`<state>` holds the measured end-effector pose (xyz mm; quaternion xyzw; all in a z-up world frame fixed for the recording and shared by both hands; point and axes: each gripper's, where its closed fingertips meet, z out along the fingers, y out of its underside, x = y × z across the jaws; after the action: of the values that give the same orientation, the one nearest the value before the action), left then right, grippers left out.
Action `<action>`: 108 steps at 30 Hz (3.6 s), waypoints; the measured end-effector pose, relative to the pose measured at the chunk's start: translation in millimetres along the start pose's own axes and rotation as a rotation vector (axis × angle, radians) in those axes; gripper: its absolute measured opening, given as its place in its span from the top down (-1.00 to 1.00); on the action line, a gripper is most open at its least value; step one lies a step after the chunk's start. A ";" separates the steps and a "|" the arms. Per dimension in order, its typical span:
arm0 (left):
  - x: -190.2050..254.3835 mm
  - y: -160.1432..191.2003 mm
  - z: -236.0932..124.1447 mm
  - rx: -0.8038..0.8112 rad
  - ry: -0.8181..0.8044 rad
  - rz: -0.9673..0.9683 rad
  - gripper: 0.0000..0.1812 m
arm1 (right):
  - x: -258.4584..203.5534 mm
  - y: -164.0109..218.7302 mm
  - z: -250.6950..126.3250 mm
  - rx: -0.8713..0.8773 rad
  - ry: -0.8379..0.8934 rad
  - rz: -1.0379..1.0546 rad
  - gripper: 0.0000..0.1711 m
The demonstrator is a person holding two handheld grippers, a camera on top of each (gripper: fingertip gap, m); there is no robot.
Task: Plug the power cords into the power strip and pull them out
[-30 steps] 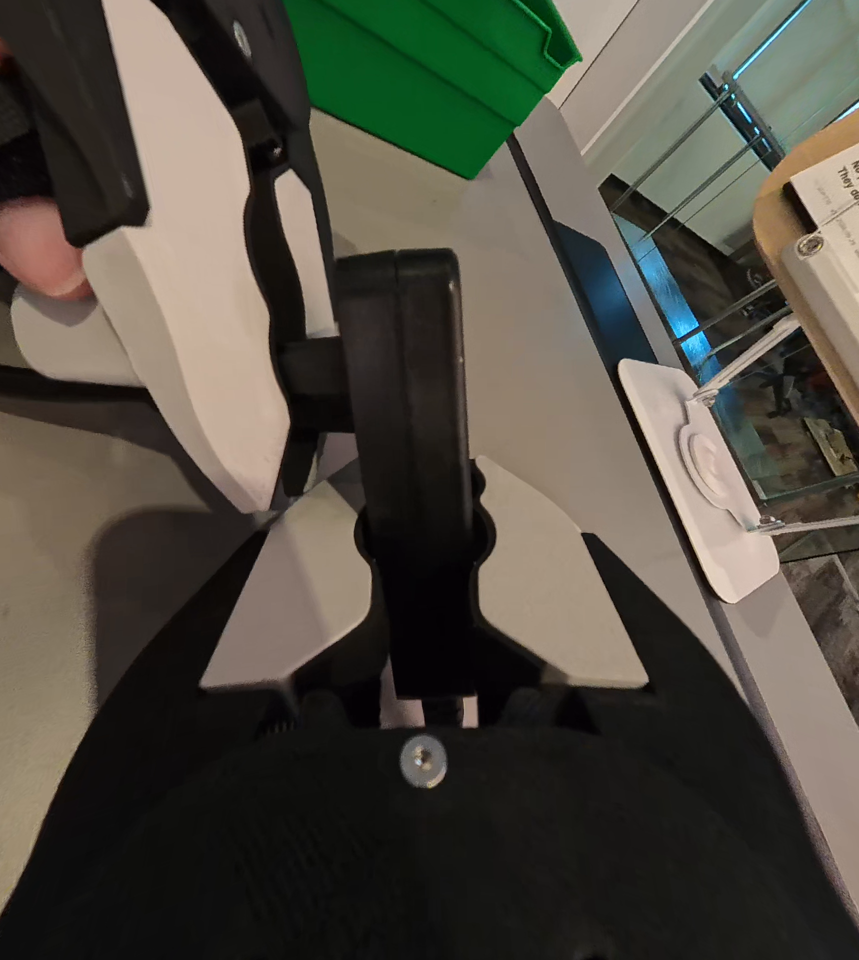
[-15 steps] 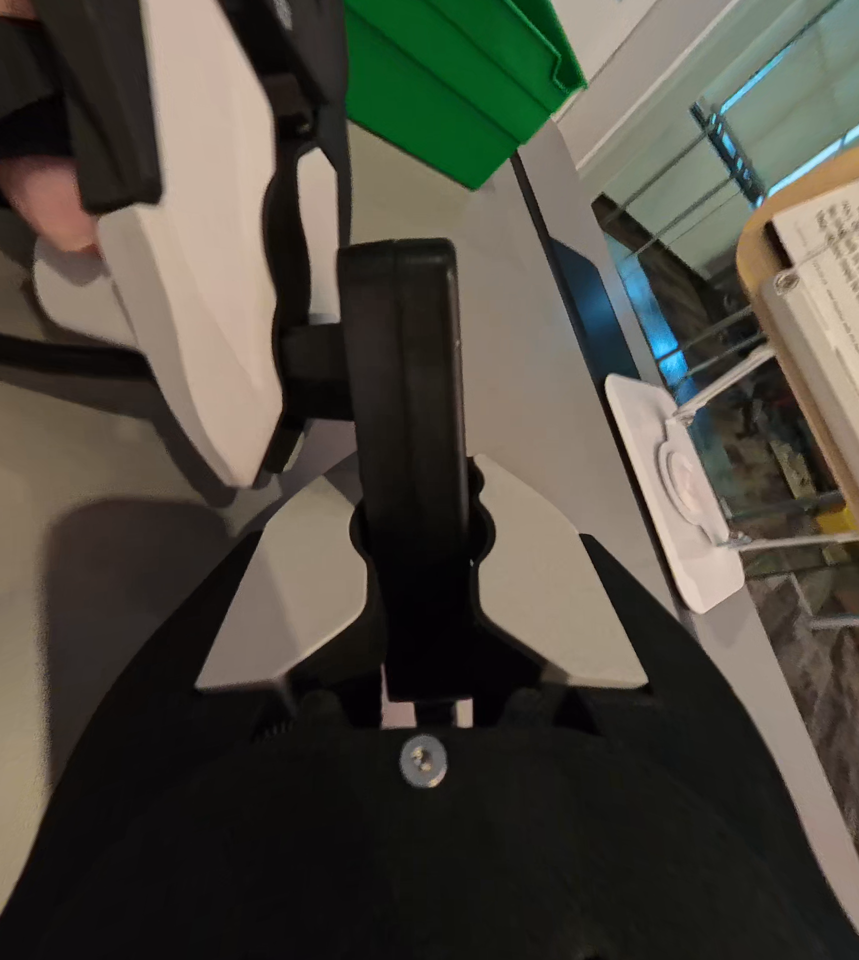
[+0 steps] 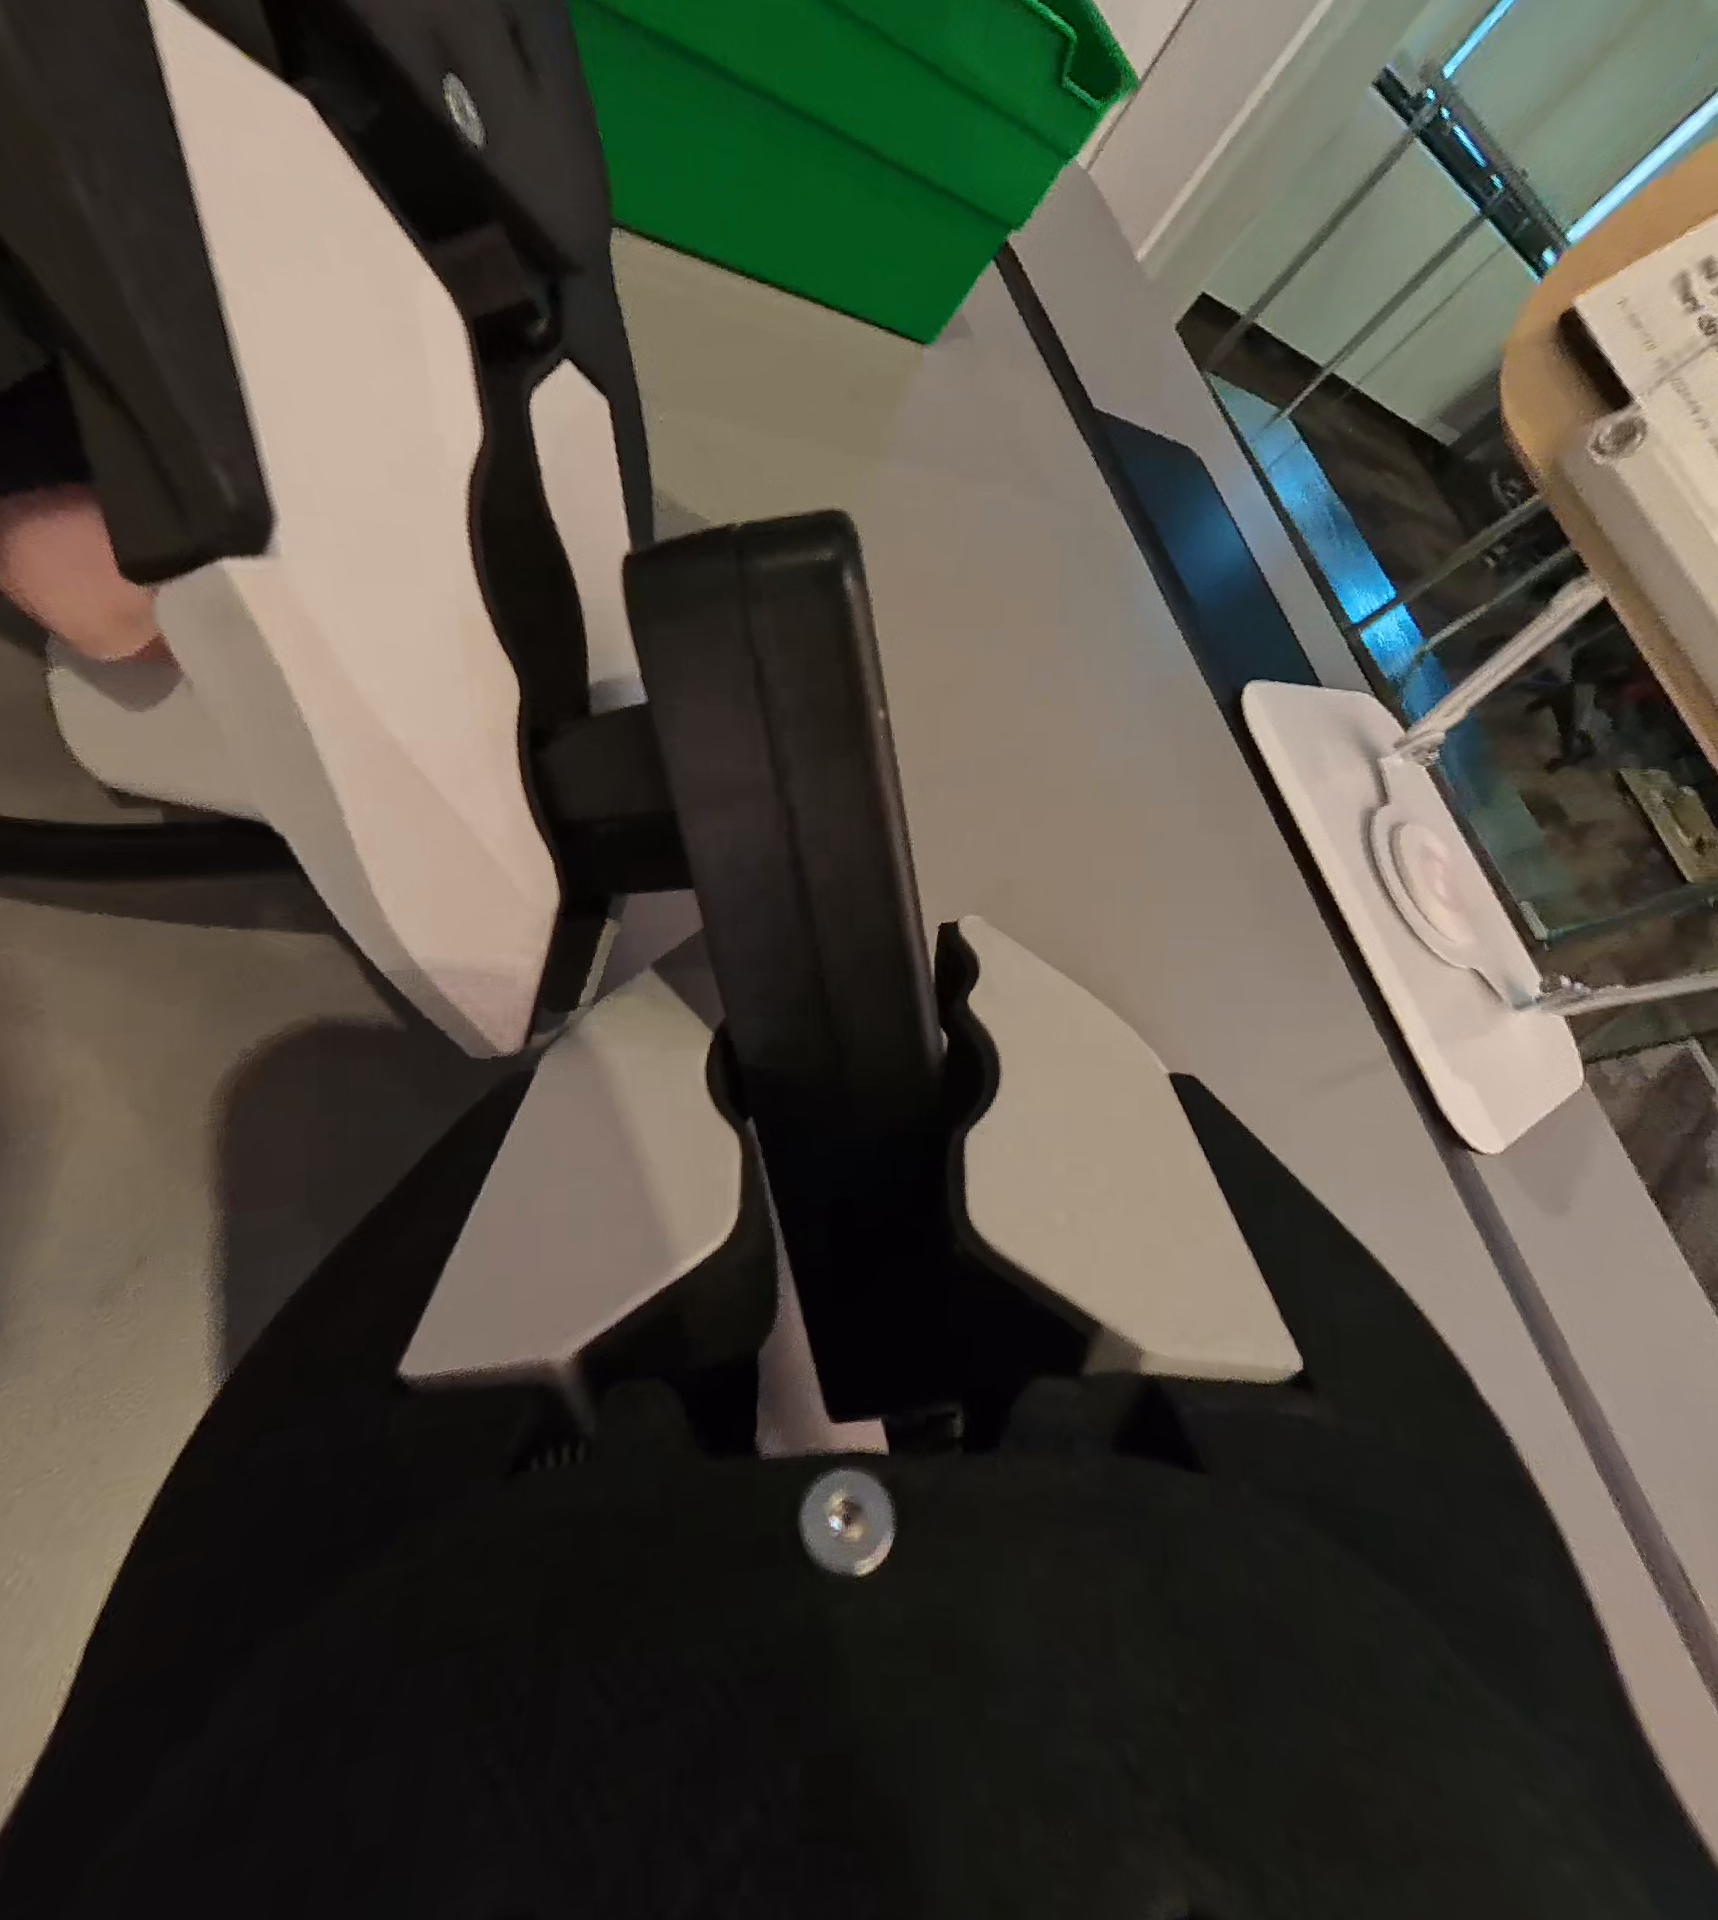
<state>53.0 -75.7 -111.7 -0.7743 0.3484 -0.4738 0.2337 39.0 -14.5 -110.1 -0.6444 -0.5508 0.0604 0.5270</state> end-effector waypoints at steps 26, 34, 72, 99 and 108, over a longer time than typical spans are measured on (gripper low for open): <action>-6.9 17.8 7.6 -0.138 -0.036 -0.087 0.77 | -15.8 -1.4 -21.5 -0.041 -0.239 -0.114 0.60; -15.2 15.0 7.9 -0.076 0.033 -0.257 0.77 | -9.4 -17.8 -18.6 0.041 -0.174 -0.064 0.69; -32.3 8.2 6.9 -0.035 -0.173 -0.003 0.75 | -7.2 -25.9 -14.5 0.118 -0.195 -0.011 0.69; -48.7 3.1 2.4 -0.029 -0.287 -0.012 0.74 | 0.2 -26.9 -0.3 0.088 -0.152 0.128 0.68; -55.7 -6.1 -4.1 0.053 -0.190 -0.153 0.74 | 6.0 -33.9 14.3 0.035 0.062 0.094 0.82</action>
<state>34.1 -29.5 -137.5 -0.8337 0.2517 -0.4236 0.2491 10.1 -6.7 -88.0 -0.6619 -0.5020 0.0749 0.5516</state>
